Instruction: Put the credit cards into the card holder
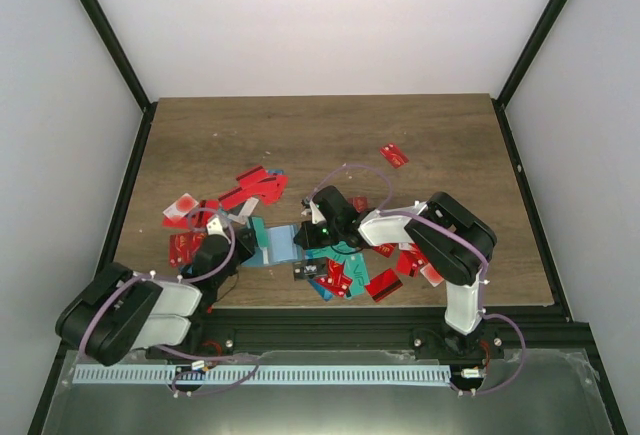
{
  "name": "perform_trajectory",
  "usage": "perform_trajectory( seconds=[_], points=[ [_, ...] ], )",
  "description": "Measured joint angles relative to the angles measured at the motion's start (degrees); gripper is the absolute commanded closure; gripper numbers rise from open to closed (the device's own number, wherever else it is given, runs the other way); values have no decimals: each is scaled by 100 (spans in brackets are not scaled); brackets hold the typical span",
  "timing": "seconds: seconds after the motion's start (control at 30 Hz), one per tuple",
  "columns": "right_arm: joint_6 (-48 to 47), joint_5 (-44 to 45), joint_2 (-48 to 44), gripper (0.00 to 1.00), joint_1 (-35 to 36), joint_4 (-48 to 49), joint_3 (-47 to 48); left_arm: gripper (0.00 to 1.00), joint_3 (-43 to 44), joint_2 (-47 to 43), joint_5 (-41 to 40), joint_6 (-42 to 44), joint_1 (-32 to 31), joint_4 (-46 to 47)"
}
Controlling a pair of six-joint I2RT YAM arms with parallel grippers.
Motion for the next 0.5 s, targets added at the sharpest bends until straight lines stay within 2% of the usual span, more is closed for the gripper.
perform_trajectory(
  seconds=[0.3,0.5],
  points=[
    [0,2,0,99,0,-2,0,96,0,610,125,-131,35,811],
    [-2,4,0,99,0,-2,0,96,-11,-197,223,-120,20,181]
  ],
)
